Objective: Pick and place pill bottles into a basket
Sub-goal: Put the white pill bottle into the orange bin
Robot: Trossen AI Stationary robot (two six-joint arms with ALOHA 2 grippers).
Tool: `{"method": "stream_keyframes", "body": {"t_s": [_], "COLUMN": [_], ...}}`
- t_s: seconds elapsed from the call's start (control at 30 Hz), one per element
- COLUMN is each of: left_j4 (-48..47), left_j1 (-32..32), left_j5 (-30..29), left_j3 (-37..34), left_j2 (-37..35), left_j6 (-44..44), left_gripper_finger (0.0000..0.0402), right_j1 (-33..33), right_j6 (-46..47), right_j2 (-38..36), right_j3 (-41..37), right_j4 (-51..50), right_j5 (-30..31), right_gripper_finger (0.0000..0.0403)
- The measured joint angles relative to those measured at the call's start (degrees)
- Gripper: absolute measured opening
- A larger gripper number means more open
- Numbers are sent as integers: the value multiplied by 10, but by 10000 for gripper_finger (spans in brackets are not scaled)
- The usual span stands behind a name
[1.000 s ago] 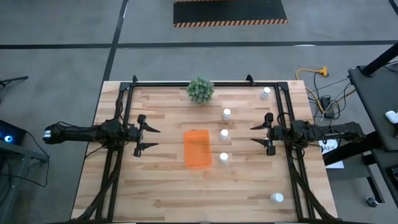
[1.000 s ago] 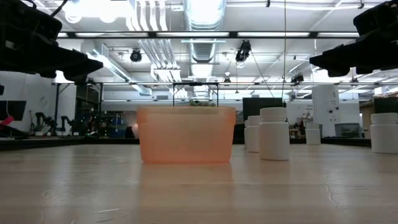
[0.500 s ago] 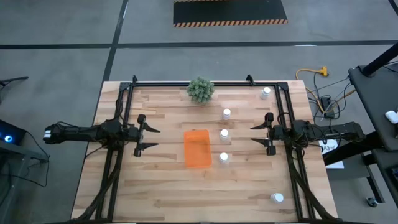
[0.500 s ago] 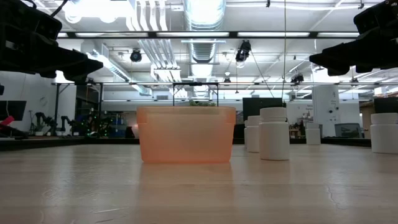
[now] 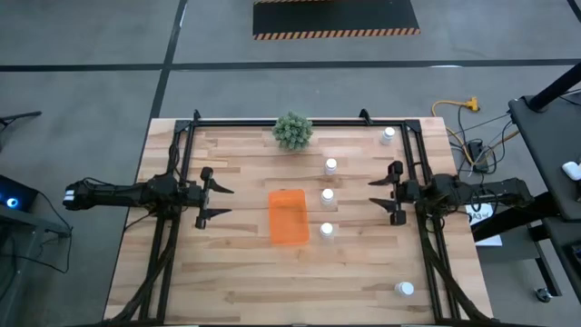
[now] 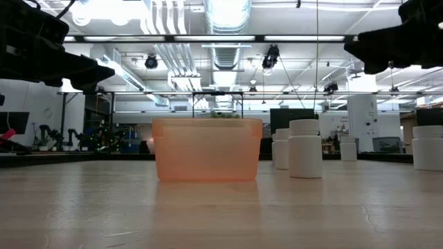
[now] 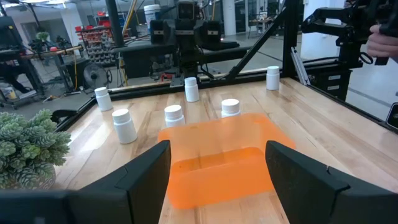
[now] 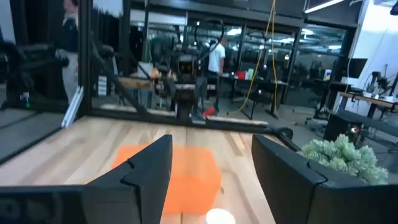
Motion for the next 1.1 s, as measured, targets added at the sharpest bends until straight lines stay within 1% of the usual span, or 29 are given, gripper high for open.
{"method": "stream_keyframes", "body": {"t_s": [0.27, 0.5, 0.57, 0.7, 0.87, 1.1], "left_j4": [0, 0, 0, 0, 0, 0], "left_j1": [0, 0, 0, 0, 0, 0], "left_j5": [0, 0, 0, 0, 0, 0], "left_j3": [0, 0, 0, 0, 0, 0], "left_j2": [0, 0, 0, 0, 0, 0], "left_j6": [0, 0, 0, 0, 0, 0], "left_gripper_finger": [245, 245, 245, 245, 245, 245], "right_j1": [0, 0, 0, 0, 0, 0], "right_j6": [36, 36, 32, 17, 14, 0], "right_j2": [0, 0, 0, 0, 0, 0], "right_j3": [0, 0, 0, 0, 0, 5], "right_j4": [63, 108, 133, 203, 277, 348], "right_j5": [0, -6, -16, -52, -61, -65], "right_gripper_finger": [210, 210, 210, 210, 210, 210]}}
